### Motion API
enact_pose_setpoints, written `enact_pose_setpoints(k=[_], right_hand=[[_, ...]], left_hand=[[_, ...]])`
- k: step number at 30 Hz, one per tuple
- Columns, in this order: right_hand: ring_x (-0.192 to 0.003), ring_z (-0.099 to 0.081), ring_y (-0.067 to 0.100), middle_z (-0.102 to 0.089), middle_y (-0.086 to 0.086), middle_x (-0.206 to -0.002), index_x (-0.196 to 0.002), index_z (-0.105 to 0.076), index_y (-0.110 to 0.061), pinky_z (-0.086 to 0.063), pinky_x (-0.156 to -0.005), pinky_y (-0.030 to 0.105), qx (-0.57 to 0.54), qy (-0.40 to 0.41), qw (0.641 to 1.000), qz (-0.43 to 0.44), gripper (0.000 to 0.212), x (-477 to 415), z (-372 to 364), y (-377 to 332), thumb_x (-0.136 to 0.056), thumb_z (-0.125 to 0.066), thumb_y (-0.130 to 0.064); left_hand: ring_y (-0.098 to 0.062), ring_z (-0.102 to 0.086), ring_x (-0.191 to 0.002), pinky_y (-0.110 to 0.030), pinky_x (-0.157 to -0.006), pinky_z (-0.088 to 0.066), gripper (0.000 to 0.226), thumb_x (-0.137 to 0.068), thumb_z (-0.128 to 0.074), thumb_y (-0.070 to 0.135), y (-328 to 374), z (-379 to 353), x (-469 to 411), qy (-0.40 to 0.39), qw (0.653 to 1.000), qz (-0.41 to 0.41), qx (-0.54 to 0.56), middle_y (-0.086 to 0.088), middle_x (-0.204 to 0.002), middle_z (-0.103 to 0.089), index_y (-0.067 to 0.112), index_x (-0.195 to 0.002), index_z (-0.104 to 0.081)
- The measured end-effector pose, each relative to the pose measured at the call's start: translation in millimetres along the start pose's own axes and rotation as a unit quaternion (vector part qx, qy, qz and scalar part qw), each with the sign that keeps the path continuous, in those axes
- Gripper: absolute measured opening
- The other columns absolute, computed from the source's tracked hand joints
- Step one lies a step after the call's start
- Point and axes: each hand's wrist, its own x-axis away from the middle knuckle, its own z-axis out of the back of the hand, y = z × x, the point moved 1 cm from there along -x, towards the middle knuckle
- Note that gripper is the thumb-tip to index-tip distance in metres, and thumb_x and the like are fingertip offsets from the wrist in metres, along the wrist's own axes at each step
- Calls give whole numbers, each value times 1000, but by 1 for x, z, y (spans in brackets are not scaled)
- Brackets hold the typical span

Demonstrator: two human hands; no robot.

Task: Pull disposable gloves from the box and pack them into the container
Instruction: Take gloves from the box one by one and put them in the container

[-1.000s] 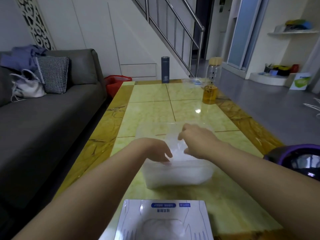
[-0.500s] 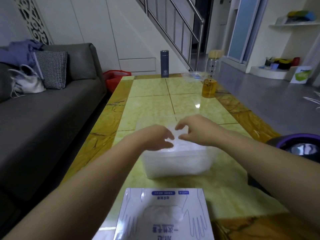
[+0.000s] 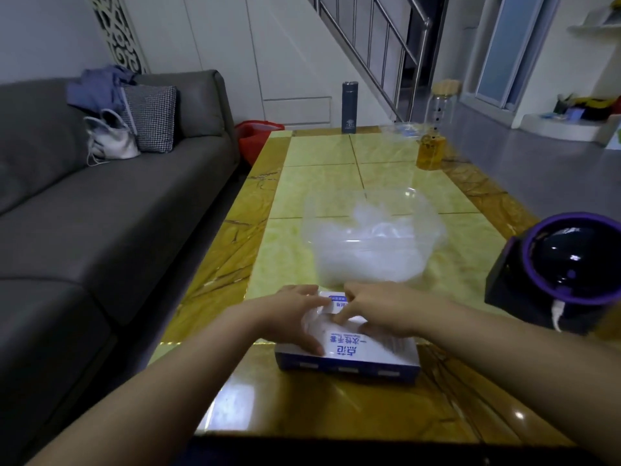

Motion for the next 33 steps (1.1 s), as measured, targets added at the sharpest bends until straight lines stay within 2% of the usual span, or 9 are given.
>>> enact_pose_setpoints(k=[2, 4, 6, 11, 17, 23, 26, 29, 33], right_hand=[[-97, -50, 23, -51, 4, -112, -119, -62, -25, -38, -74, 32, -52, 11, 998, -28, 29, -5, -7, -1, -91, -56, -17], [-77, -46, 17, -56, 2, -90, -89, -57, -23, -34, -64, 32, -94, 45, 993, -58, 6, -8, -10, -7, -84, -61, -22], [-69, -42, 17, -51, 1, -75, -75, -43, -20, -27, -56, 32, -91, 74, 990, -76, 19, -12, -10, -10, -79, -61, -22], [-79, -43, 16, -49, -3, -92, -93, -63, -15, -41, -70, 32, -22, 47, 998, -19, 8, 2, 2, -19, -90, -55, -16], [-75, -44, 19, -42, -3, -93, -98, -55, -17, -28, -59, 28, 142, 57, 986, 67, 12, 16, 31, -23, -91, -53, -8], [-86, -58, 24, -53, -4, -112, -105, -55, -21, -44, -68, 35, 97, 224, 970, -12, 13, 34, 97, -3, -97, -46, -18], [-82, -55, 17, -56, -7, -105, -99, -58, -20, -49, -69, 38, 48, 315, 948, -27, 9, 49, 127, 9, -95, -51, -24], [-80, -54, 14, -55, -9, -101, -96, -60, -21, -50, -71, 41, 16, 322, 946, -16, 7, 60, 136, 16, -94, -54, -22], [-81, -49, 8, -52, -10, -100, -96, -62, -19, -49, -74, 38, -6, 312, 950, 1, 7, 69, 135, 18, -93, -56, -20]], left_hand=[[-19, -5, -146, -42, -117, -16, 90, -76, -73, 48, -1, -3, 0, 5, 1000, 1, 4, 6, -159, -7, 34, -149, -21], [-19, -5, -146, -41, -117, -15, 91, -77, -72, 48, 0, -3, 0, 5, 1000, 1, 1, 6, -160, -6, 33, -150, -20], [-19, -4, -146, -41, -117, -15, 92, -77, -72, 48, 0, -3, 1, 2, 1000, 0, 3, 6, -160, -5, 32, -151, -19], [-19, -2, -146, -42, -117, -13, 91, -78, -71, 48, -1, -5, 2, 5, 1000, -1, 7, 6, -160, -4, 32, -151, -18], [-18, -1, -146, -44, -116, -13, 94, -77, -72, 50, -2, -5, 2, -1, 1000, 2, 13, 8, -160, -2, 34, -151, -16], [-22, -10, -146, -44, -117, -19, 98, -73, -74, 51, -1, -4, -1, 7, 999, -5, 33, 7, -159, -11, 27, -150, -20], [-10, -37, -125, -21, -102, -36, 79, -75, -76, 43, 8, 8, 9, 56, 991, -47, 113, 17, -141, -36, 29, -141, -34], [2, -47, -115, 3, -77, -37, 41, -83, -69, 37, 11, 29, 24, 36, 931, -86, 352, 35, -112, -46, 40, -116, -46], [-10, -60, -113, -20, -87, -51, 74, -62, -73, 64, 8, 46, 30, 21, 788, -116, 604, 3, -124, -64, 20, -120, -58]])
